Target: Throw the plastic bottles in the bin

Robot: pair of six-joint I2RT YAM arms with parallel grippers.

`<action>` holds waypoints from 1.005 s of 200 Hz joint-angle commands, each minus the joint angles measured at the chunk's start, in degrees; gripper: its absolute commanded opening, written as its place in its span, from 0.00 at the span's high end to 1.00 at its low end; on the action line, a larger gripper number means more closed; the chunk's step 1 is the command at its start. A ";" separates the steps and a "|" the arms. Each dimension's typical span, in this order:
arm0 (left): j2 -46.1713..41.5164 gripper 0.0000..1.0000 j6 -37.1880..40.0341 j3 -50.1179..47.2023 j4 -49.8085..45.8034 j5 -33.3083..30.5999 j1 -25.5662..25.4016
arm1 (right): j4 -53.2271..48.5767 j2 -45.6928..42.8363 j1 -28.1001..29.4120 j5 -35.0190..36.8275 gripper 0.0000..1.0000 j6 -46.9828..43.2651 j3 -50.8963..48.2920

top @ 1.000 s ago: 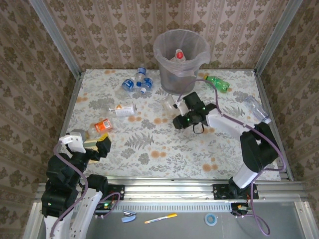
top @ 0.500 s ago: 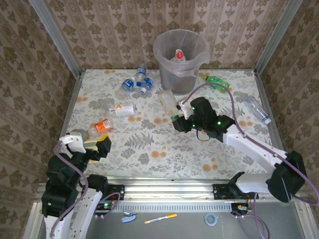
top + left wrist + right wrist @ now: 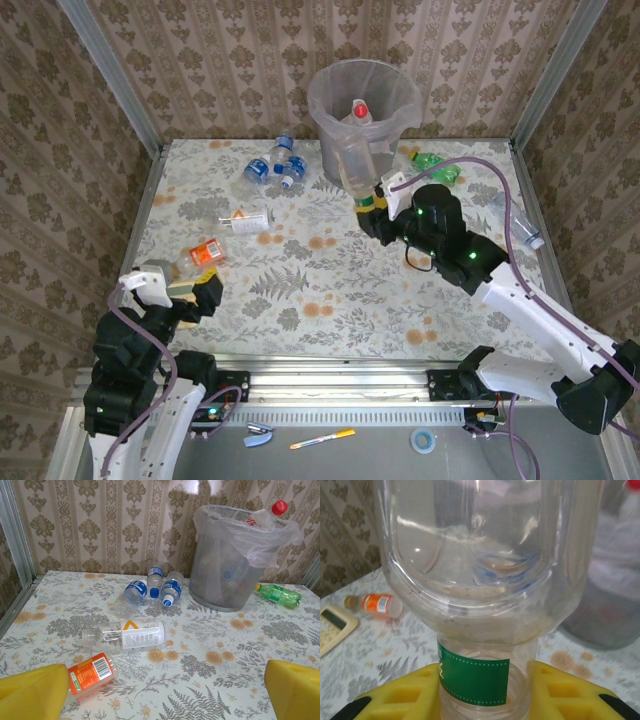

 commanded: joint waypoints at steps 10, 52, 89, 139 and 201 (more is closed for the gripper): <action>-0.07 0.00 0.15 -0.71 1.06 -0.55 0.62 | 6.92 -2.05 -0.75 6.32 0.86 -3.99 5.22; -0.08 0.00 0.17 -0.67 0.93 -0.63 0.66 | 11.73 -0.37 -5.25 7.81 0.86 -3.90 9.50; -0.08 0.00 0.17 -0.64 0.83 -0.97 0.71 | 17.99 2.21 -11.24 7.20 0.87 -0.71 11.49; -0.03 0.00 0.22 -0.67 0.76 -1.41 0.71 | 21.69 6.82 -16.18 4.48 0.87 3.39 14.01; 0.19 0.00 0.29 -0.76 0.66 -1.69 0.86 | 15.19 15.97 -19.15 0.96 0.86 4.77 22.61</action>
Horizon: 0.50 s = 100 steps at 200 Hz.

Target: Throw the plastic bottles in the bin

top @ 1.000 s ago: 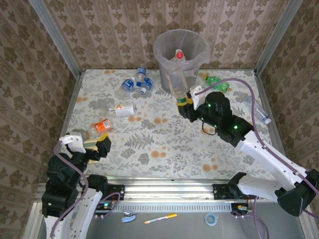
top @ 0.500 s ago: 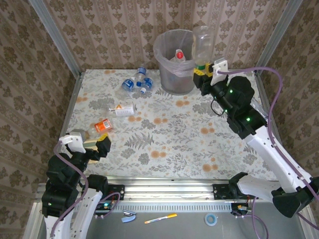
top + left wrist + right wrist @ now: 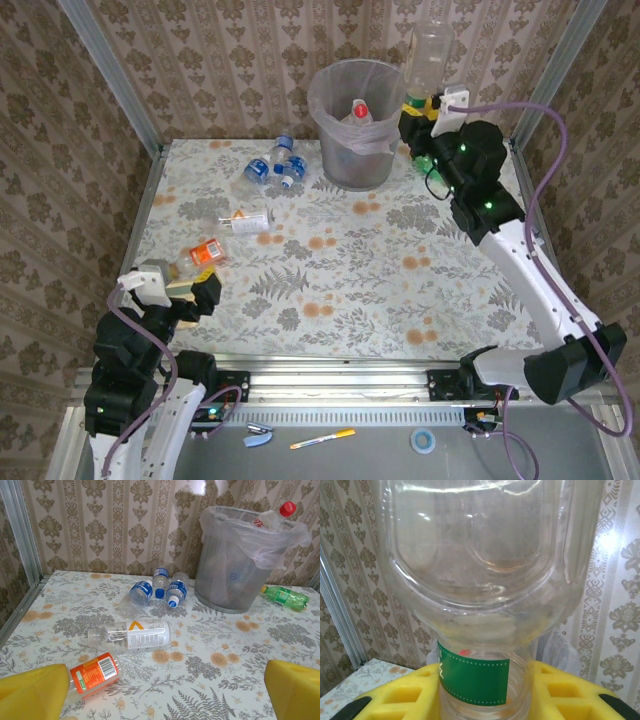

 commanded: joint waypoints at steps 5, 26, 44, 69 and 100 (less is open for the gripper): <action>0.20 0.00 0.25 -0.80 0.71 -0.62 0.42 | -3.60 4.64 -1.38 -3.13 0.86 1.94 7.09; 0.44 0.00 0.21 -0.77 0.72 -0.29 0.42 | -10.52 12.92 -2.01 -5.08 0.85 2.31 14.96; 0.54 0.00 0.24 -0.77 0.72 -0.13 0.42 | -17.32 20.23 -2.37 -6.52 0.82 2.49 23.28; 0.89 0.00 0.22 -0.76 0.67 -0.14 0.42 | -36.07 35.00 -3.40 -11.49 0.72 3.16 44.26; 1.50 0.00 0.26 -0.82 0.49 0.27 0.44 | -52.92 46.70 -3.56 -10.09 0.40 2.31 65.04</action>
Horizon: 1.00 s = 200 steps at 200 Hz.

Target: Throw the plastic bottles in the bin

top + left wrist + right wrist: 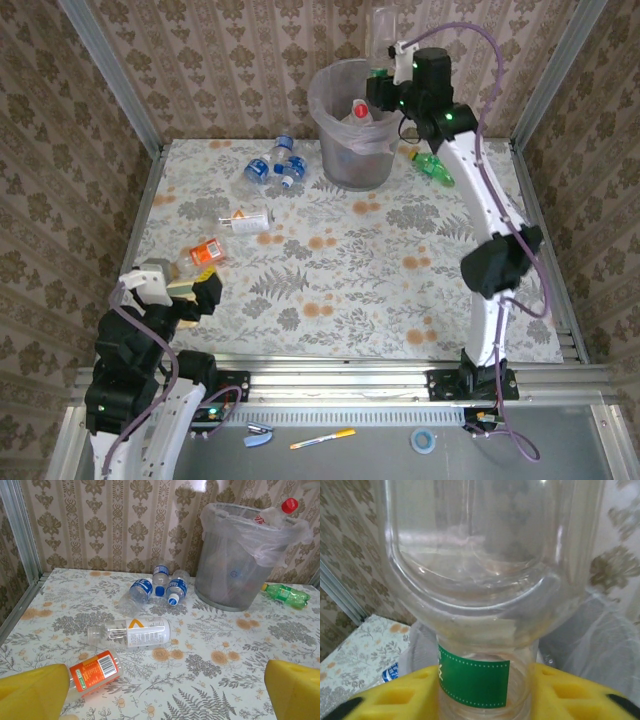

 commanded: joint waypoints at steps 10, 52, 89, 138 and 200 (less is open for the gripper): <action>1.31 0.00 0.30 -0.40 0.47 0.07 0.40 | -17.97 3.22 -0.60 -0.42 0.34 -0.22 9.52; 1.84 0.00 0.23 -0.29 0.11 0.08 0.48 | -13.88 -5.30 -1.37 -1.11 0.20 0.19 1.61; 1.82 0.00 0.23 -0.22 -0.12 -0.26 0.49 | -13.08 -12.67 -1.33 -1.95 0.18 -0.19 -6.20; 1.82 0.00 0.38 -0.22 -0.19 -0.63 0.49 | -12.58 -22.29 -4.16 1.75 0.09 0.58 -18.99; 2.31 0.00 0.52 -0.27 -0.19 -0.17 0.67 | -13.69 -30.33 -14.92 9.58 0.01 7.07 -34.77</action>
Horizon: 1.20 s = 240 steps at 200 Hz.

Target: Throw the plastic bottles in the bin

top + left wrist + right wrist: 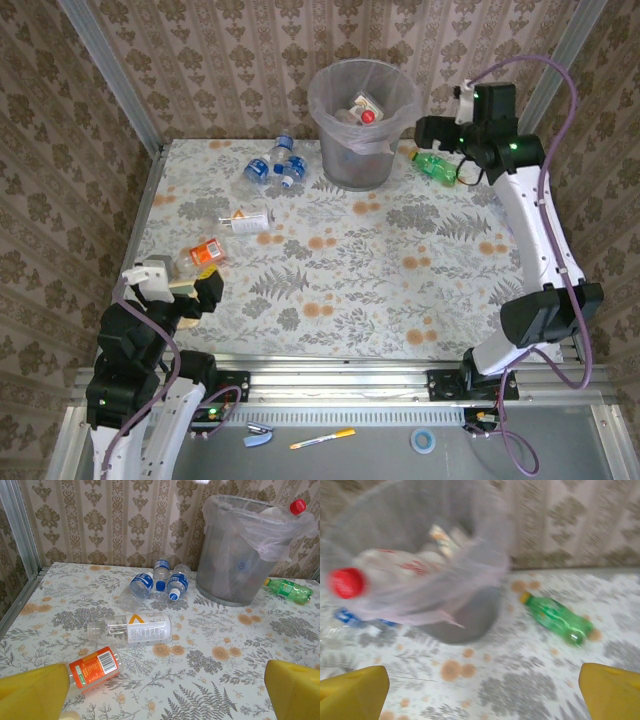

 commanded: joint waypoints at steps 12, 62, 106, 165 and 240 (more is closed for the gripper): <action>0.81 0.00 0.63 -0.35 -0.06 0.04 0.76 | -1.85 -3.35 -5.72 9.36 0.01 4.31 -6.55; 0.99 0.00 1.01 -0.44 0.03 0.35 0.84 | -1.02 -2.18 -15.10 16.08 0.00 4.51 -15.84; 1.16 0.00 1.20 -0.45 0.20 0.81 0.93 | 3.62 0.80 -17.83 19.87 0.00 -2.02 -21.61; 1.51 0.00 1.20 -0.63 0.30 1.05 0.93 | 8.16 9.86 -19.29 25.71 0.00 -10.51 -22.08; 2.83 0.00 0.94 -0.60 0.25 1.85 0.93 | 16.76 15.84 -20.95 28.36 0.00 -15.03 -25.99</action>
